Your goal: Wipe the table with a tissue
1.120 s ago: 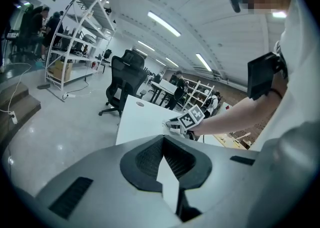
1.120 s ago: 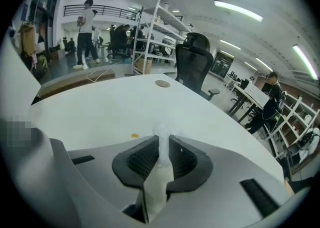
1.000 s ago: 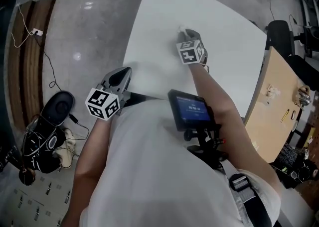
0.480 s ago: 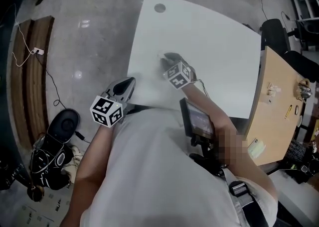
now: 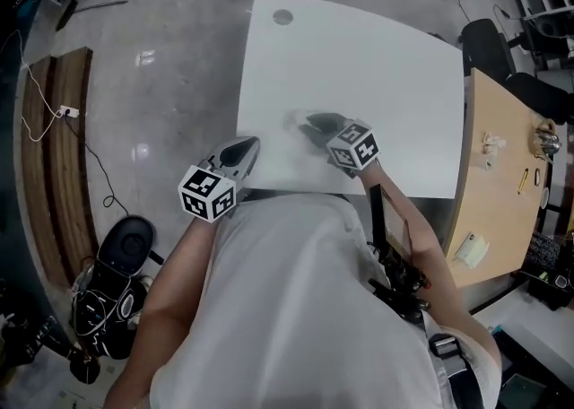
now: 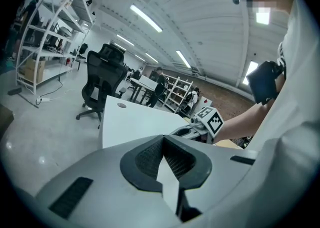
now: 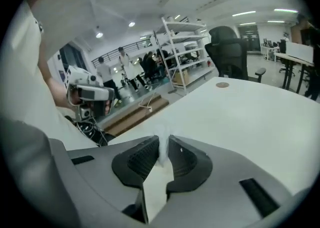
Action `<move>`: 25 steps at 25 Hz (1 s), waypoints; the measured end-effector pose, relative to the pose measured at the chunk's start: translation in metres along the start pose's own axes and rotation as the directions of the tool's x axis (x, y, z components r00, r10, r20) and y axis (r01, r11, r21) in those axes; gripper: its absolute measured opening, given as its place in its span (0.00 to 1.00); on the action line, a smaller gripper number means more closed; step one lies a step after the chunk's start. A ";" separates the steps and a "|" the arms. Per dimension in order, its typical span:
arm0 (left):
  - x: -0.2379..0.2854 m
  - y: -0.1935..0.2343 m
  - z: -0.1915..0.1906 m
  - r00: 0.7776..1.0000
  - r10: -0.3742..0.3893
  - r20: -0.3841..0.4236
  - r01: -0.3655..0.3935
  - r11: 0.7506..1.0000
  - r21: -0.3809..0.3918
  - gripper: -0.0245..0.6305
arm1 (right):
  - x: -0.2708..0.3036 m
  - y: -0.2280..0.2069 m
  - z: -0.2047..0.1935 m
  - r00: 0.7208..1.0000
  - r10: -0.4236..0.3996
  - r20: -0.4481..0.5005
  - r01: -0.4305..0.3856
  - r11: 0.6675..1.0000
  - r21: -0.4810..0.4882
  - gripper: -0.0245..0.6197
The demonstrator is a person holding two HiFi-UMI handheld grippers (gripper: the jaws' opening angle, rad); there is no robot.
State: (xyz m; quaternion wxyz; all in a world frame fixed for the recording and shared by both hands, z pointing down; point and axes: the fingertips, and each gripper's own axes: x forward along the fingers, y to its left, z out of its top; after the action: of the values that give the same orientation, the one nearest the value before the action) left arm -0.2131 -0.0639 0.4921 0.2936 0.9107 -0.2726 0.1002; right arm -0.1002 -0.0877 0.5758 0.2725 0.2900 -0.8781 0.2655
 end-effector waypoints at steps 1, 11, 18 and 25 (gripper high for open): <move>0.002 -0.001 -0.002 1.000 -0.009 -0.007 0.009 1.000 0.002 0.05 | -0.011 0.000 -0.001 1.000 -0.012 0.024 0.012 1.000 0.022 0.13; 0.036 -0.034 -0.020 0.994 -0.075 -0.081 0.080 0.995 0.056 0.05 | -0.116 -0.013 -0.035 0.950 -0.212 0.230 0.167 0.965 0.200 0.13; 0.072 -0.074 -0.020 0.988 -0.104 -0.113 0.113 0.990 0.081 0.05 | -0.184 -0.031 -0.063 0.886 -0.361 0.291 0.294 0.923 0.249 0.13; 0.096 -0.109 -0.022 0.979 -0.143 -0.147 0.164 0.977 0.137 0.05 | -0.217 -0.044 -0.076 0.843 -0.444 0.303 0.375 0.890 0.259 0.13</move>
State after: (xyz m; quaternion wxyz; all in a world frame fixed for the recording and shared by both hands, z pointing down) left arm -0.0727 -0.0188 0.4906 0.2499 0.9394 -0.1725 0.1593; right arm 0.1014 0.0085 0.5057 0.1316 0.5390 -0.8005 0.2267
